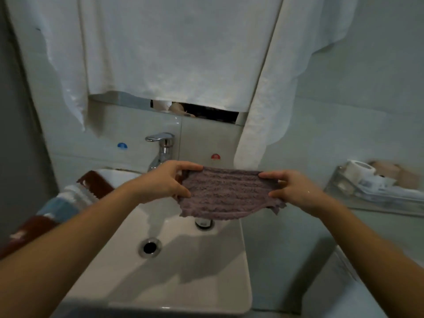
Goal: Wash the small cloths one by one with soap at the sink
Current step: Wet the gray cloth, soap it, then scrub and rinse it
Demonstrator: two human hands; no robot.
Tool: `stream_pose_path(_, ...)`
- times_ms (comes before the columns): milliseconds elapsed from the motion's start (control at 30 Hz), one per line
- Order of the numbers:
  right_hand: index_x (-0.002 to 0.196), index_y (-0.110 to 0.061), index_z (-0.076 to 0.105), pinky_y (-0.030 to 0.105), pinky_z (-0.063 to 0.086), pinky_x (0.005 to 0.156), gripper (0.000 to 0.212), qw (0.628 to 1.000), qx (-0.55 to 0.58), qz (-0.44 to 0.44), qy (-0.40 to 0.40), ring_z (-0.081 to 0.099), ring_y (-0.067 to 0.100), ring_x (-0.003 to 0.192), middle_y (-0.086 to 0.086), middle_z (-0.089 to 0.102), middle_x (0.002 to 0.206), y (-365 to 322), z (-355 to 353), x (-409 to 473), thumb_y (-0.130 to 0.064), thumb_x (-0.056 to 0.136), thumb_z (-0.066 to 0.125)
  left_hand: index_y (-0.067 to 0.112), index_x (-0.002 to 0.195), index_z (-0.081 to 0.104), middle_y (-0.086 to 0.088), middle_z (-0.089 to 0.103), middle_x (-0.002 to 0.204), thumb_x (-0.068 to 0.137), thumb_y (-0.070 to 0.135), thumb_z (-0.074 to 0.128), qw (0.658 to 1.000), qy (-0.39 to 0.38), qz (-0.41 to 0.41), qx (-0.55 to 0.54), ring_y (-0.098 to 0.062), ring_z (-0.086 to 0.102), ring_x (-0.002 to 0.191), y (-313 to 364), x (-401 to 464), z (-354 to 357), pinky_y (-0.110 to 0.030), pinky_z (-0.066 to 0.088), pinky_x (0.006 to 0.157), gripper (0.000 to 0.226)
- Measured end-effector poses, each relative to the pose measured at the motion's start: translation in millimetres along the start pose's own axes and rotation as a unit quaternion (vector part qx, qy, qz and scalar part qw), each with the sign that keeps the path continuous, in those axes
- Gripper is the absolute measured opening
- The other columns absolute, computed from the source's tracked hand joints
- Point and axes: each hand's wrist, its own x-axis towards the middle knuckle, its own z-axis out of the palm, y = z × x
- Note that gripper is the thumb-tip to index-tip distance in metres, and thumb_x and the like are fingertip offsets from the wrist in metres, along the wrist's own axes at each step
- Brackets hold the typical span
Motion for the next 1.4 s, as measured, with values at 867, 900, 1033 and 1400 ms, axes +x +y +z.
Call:
stream_pose_path(867,0.129,-0.018,0.062,0.023,0.043,0.094,0.046,0.991,0.113,0.068,-0.028,0.051,0.012,0.111,-0.005,0.06,0.123,126.0,124.8,-16.9,-0.007,0.085,0.072,0.023,0.14,0.051,-0.002,0.041,0.143,0.083,0.039,0.073,0.956,0.015,-0.066,0.285,-0.026,0.043,0.128,-106.1,29.5,134.6,-0.037,0.039,0.107,0.063)
stream_pose_path(900,0.127,-0.018,0.063,0.027,0.042,0.098,0.045,0.992,0.114,0.052,-0.025,0.051,0.014,0.116,-0.005,0.06,0.124,124.4,126.5,-16.9,-0.006,0.084,0.072,0.025,0.143,0.048,0.0,0.039,0.145,0.084,0.044,0.07,0.954,0.02,-0.054,0.293,-0.024,0.04,0.131,-101.1,29.6,138.3,-0.037,0.037,0.109,0.065)
stream_pose_path(1033,0.131,-0.017,0.06,0.029,0.041,0.103,0.05,0.992,0.106,0.029,-0.057,0.05,0.015,0.124,-0.003,0.062,0.129,122.4,130.4,-12.3,0.001,0.084,0.067,0.024,0.149,0.038,0.001,0.053,0.141,0.087,0.038,0.07,0.982,-0.061,-0.04,0.177,-0.013,0.054,0.119,-93.3,38.3,150.1,-0.028,0.046,0.102,0.071)
stream_pose_path(1400,0.139,-0.014,0.051,-0.002,0.039,0.076,0.048,0.988,0.098,0.043,-0.111,0.044,0.005,0.117,-0.01,0.054,0.125,109.6,122.7,20.4,0.002,0.093,0.056,0.018,0.154,0.024,-0.003,0.042,0.151,0.091,0.024,0.066,0.987,-0.088,-0.063,0.122,-0.018,0.047,0.132,-94.6,75.1,140.0,-0.031,0.04,0.11,0.076)
